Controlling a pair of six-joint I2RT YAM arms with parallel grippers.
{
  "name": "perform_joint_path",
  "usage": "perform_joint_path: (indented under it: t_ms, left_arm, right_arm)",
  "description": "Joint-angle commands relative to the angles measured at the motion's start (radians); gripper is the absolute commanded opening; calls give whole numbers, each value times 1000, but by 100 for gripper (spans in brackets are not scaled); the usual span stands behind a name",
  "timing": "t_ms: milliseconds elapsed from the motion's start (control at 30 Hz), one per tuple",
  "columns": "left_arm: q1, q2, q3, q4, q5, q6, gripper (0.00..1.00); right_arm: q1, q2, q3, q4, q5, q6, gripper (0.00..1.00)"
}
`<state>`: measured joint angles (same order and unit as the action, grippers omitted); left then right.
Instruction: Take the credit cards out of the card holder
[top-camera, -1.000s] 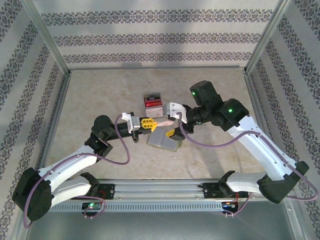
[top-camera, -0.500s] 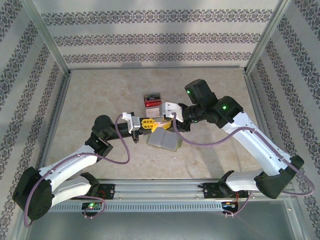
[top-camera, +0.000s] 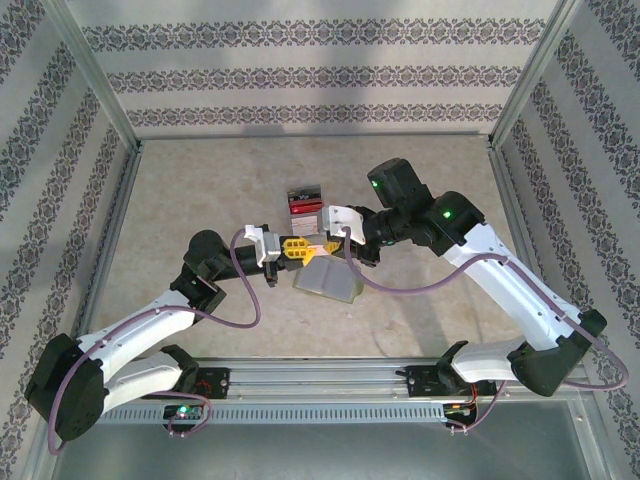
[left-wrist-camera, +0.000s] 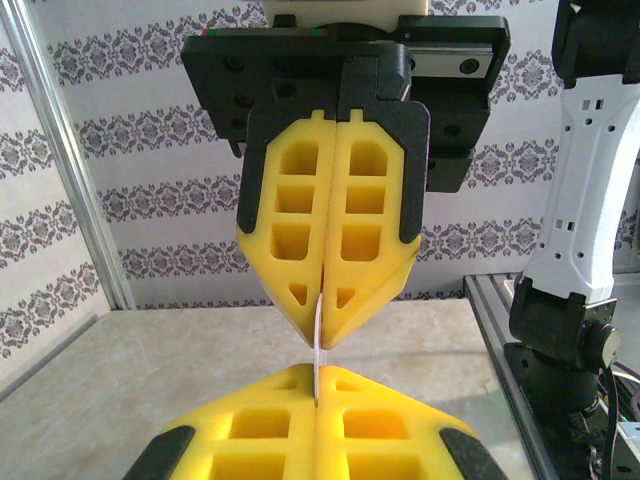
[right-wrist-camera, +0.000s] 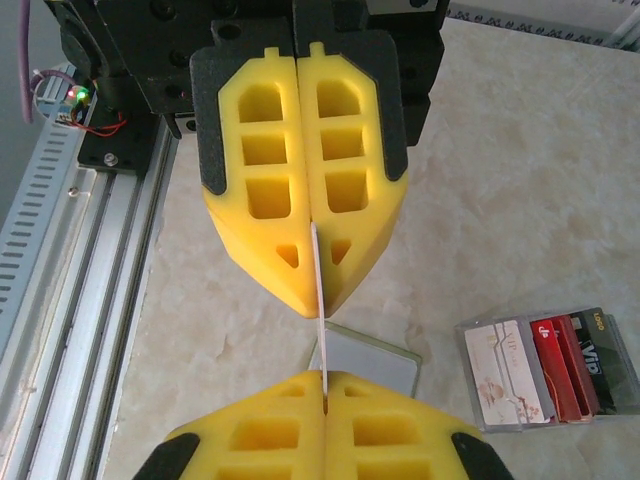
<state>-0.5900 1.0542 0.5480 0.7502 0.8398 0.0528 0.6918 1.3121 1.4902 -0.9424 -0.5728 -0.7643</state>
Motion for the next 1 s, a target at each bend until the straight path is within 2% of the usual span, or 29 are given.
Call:
perform_joint_path:
  t_ms: [0,100,167,267,600,767,867,967]
  left_arm:
    - [-14,-17,-7,32,11,-15,17]
    - [-13,-43,-13,-7,-4,-6,39]
    - [-13,-74,-26,-30,-34,4,56]
    - [-13,-130,-54,-61,-90,22,69]
    - [-12,-450,-177,-329,-347,53,76]
    - [-11,-641,-188,-574,-490,50,80]
    - [-12,-690,-172,-709,-514,44,82]
    - [-13,-694,-166,-757,-502,21,82]
  right_arm:
    - [11,2,8,-6,7,-31,0]
    - [11,7,10,-9,13,-43,0]
    - [12,11,10,-12,20,-55,0]
    - [11,27,14,-18,39,-73,0]
    - [-18,158,89,-27,109,-185,0]
    - [-65,273,180,-62,100,-235,0]
    - [-92,353,246,-79,70,-246,0]
    - [-107,436,308,-81,67,-253,0]
